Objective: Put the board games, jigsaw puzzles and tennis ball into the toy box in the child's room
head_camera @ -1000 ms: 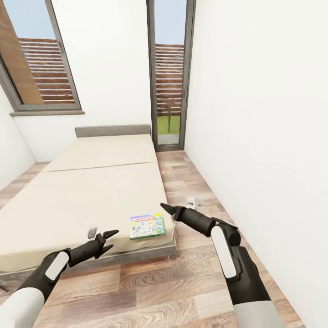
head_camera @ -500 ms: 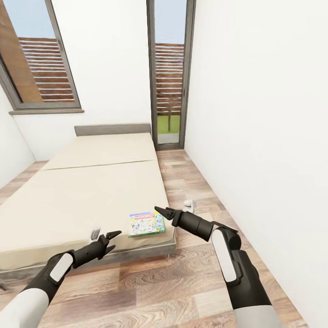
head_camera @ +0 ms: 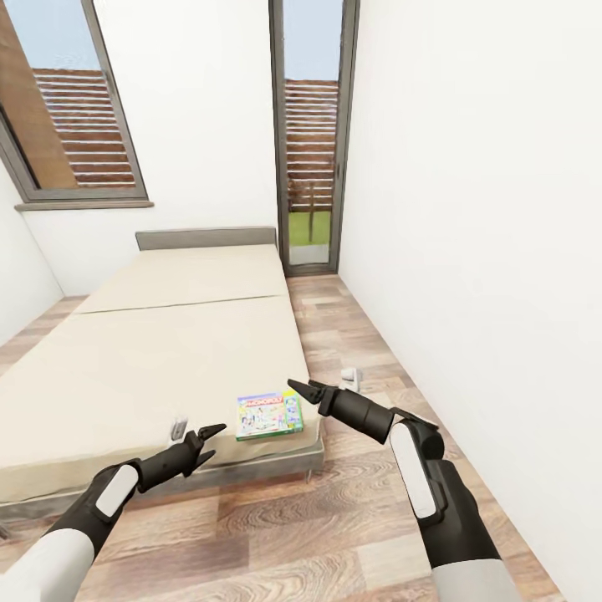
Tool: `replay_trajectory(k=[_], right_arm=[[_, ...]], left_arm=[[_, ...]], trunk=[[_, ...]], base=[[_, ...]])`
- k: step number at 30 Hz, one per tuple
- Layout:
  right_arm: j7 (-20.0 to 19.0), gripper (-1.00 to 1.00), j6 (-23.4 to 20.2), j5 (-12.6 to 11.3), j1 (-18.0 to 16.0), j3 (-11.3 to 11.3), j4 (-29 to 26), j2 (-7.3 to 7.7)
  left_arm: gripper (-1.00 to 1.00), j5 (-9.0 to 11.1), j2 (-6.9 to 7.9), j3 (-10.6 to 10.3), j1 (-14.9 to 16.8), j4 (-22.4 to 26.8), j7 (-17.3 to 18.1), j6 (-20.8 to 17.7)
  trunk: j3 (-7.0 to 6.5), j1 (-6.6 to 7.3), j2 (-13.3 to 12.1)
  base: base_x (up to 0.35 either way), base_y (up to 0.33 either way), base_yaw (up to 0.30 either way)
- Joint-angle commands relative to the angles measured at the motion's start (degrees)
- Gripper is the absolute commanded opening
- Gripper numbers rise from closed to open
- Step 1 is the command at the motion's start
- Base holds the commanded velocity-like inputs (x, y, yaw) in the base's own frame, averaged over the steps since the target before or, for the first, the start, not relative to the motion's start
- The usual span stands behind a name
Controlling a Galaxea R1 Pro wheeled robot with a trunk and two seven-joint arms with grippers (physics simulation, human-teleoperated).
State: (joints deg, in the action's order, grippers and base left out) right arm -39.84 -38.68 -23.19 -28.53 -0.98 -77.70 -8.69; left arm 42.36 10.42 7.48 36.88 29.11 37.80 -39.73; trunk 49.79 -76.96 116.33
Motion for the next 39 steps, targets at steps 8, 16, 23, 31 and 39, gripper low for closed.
replay_trajectory(k=[8,16,23,31,39], right_arm=[[0.0,1.00,-0.3,-0.3,0.0,0.0,0.0,-0.01],[0.0,1.00,-0.3,-0.3,0.0,0.0,0.0,-0.01],[0.0,1.00,-0.3,-0.3,0.0,0.0,0.0,-0.01],[0.0,1.00,-0.3,-0.3,0.0,0.0,0.0,-0.01],[0.0,1.00,-0.3,-0.3,0.0,0.0,0.0,-0.01]], left_arm=[[1.00,0.1,0.00,0.2,0.0,0.0,0.1,-0.3],[1.00,0.1,-0.03,0.2,0.0,0.0,0.1,-0.3],[1.00,0.1,0.00,0.2,0.0,0.0,0.1,-0.3],[1.00,0.1,0.04,0.2,0.0,0.0,0.1,-0.3],[1.00,0.2,0.03,0.2,0.0,0.0,0.3,-0.3]], trunk=[[0.05,0.00,0.0],[0.05,0.00,0.0],[0.05,0.00,0.0],[0.05,0.00,0.0],[0.59,-0.65,1.2]], base=[[0.095,0.048,0.000],[0.091,0.010,0.000],[0.053,0.001,0.000],[0.004,0.000,0.000],[0.000,0.000,0.000]])
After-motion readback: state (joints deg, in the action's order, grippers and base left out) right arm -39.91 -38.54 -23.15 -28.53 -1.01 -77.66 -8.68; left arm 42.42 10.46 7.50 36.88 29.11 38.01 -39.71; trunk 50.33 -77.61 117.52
